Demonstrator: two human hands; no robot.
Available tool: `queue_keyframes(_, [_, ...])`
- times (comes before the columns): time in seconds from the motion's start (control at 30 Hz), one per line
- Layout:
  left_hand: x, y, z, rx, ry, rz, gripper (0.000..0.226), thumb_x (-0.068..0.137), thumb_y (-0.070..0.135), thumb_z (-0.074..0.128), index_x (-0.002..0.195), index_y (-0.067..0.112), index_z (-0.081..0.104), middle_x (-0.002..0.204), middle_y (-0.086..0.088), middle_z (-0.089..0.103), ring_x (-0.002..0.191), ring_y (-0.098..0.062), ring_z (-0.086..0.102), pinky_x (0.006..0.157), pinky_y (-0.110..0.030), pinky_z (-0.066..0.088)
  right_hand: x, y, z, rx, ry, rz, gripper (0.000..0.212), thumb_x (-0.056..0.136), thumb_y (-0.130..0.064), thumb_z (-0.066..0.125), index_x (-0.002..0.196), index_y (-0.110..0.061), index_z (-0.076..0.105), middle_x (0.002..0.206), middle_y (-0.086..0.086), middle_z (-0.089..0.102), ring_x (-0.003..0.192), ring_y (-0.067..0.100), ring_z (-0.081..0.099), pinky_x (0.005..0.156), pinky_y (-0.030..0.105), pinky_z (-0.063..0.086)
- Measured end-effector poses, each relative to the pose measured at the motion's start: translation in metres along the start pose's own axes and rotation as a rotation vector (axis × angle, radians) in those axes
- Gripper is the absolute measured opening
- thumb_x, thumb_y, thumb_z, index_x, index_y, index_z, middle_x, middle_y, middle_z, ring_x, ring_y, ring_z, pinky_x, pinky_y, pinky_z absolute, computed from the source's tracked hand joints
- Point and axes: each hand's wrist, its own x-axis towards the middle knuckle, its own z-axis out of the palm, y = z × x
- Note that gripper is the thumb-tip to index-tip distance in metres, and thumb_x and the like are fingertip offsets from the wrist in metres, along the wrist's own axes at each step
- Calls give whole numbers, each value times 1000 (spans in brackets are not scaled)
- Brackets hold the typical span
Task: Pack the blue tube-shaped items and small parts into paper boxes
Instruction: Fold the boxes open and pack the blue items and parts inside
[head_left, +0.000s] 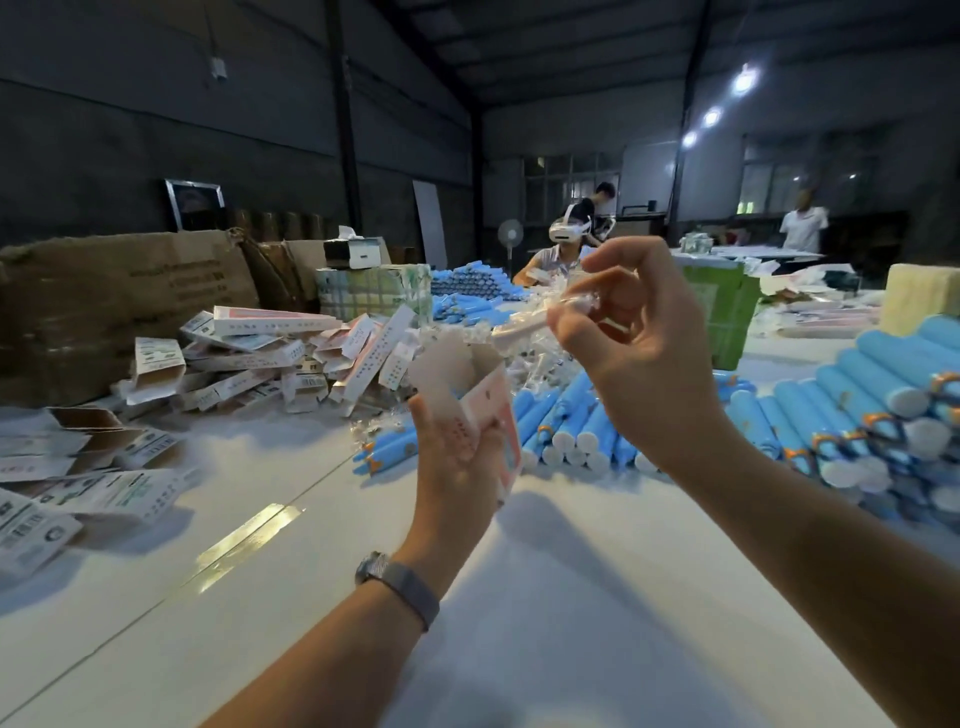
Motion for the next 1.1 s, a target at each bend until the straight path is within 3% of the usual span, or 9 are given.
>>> queue_keyframes(0.1, [-2,-1,1,83,-46,120,51,94,-7,54,119,33,38,98,20,61,86,16,59,73,-8,49,-2,3,-4,-46,-25,-19,35,84,2,68,93,-27,52,83,6,62,71,18,61,66,32,55])
queue_keyframes(0.23, [-3,1,1,131,-51,202,42,94,12,57,115,42,36,107,37,57,98,12,58,73,-7,48,-2,4,-8,-179,-156,-127,37,82,-6,68,94,-34,48,80,-3,61,65,20,58,60,41,54])
queue_keyframes(0.37, [-2,-2,-1,133,-51,218,32,90,22,57,112,31,35,105,25,58,93,-6,62,71,-43,60,0,2,-9,-221,-170,-118,32,80,-10,69,92,-31,47,74,-5,62,59,17,56,58,35,51])
queue_keyframes(0.43, [-3,-3,-1,138,-54,218,30,91,21,59,108,27,35,100,22,59,87,-12,62,66,-51,58,1,4,-9,-429,-209,-109,27,82,-15,68,96,-30,50,72,-8,62,58,9,55,61,30,50])
queue_keyframes(0.57, [-5,0,0,182,-66,261,28,89,27,61,104,30,37,95,29,60,80,-4,61,60,-29,55,0,5,-7,-674,-216,-158,29,89,-29,67,112,-22,52,78,-8,63,67,15,59,67,39,53])
queue_keyframes(0.67, [-7,2,2,216,-54,303,29,89,27,61,103,35,37,96,31,60,81,-1,61,60,-15,48,-5,9,-7,-721,-178,-234,34,87,-34,73,107,-17,51,79,-4,65,67,19,60,62,40,53])
queue_keyframes(0.83, [-7,3,2,224,-48,297,31,89,28,60,102,42,35,94,34,59,78,-2,60,59,-25,51,-7,22,-10,-748,-178,-259,24,86,-37,74,91,-15,64,84,-3,67,77,20,59,63,42,52])
queue_keyframes(0.9, [-8,3,3,201,-50,304,29,88,28,59,101,40,36,94,34,59,78,1,59,60,-19,50,-8,26,-9,-777,-187,-300,20,89,-33,71,90,-14,69,93,0,64,84,21,58,61,43,52])
queue_keyframes(1.1, [-8,2,1,184,-91,300,27,88,28,59,102,35,37,90,32,58,79,0,58,61,-14,47,-12,24,-11,-834,-330,-160,41,98,-48,48,95,-19,76,124,1,53,112,24,47,72,39,48])
